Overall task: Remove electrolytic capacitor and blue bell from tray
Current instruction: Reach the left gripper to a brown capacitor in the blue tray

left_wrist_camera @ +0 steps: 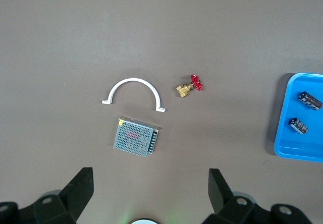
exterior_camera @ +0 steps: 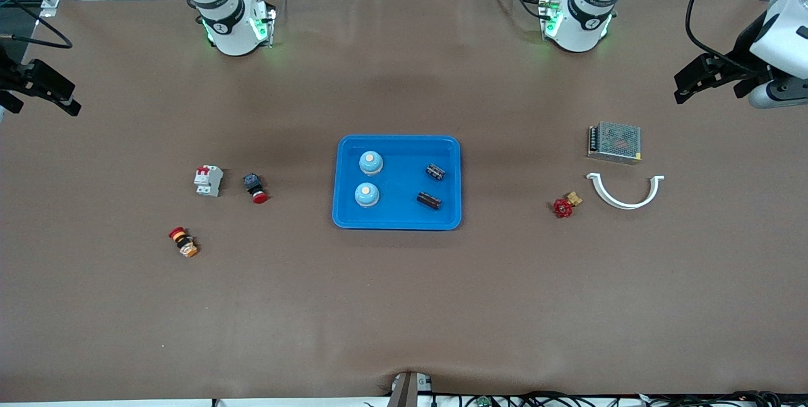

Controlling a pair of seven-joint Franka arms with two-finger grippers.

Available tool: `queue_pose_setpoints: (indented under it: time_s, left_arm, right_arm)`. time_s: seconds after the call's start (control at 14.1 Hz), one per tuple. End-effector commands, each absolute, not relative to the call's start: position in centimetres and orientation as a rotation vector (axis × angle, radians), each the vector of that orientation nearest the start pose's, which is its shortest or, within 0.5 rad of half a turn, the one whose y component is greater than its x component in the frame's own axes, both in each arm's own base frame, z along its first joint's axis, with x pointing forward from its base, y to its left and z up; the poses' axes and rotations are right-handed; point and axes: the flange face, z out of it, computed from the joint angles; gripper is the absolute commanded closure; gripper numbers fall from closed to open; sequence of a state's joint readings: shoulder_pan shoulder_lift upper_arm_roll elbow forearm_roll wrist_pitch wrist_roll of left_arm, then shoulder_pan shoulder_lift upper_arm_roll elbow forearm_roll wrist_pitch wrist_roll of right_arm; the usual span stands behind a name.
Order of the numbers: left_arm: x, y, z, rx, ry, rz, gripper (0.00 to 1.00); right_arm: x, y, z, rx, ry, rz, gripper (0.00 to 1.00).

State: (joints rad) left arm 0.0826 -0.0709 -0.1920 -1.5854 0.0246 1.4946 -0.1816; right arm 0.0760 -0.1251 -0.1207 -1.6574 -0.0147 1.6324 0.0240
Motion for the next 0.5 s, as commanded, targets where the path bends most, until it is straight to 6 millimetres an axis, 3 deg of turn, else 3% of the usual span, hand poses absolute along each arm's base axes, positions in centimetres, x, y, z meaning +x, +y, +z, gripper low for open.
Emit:
queue_pose_setpoints:
  time_s: [0.0,0.21,0.42]
  left_arm:
    - [52.0,-5.8,65.4,-3.090,-0.104,0.001,0.00]
    - [52.3,-5.7,65.6,-3.084,-0.100,-0.010,0.00]
    - [53.0,-5.7,64.5,-3.087,-0.090,0.030,0.00]
  right_arm:
    - [52.4,-3.0,66.1,-3.129,0.098,-0.160,0.00]
    - [52.4,-3.0,66.1,-3.129,0.098,-0.160,0.00]
    - [52.4,-3.0,66.2,-3.129,0.098,-0.165,0.00]
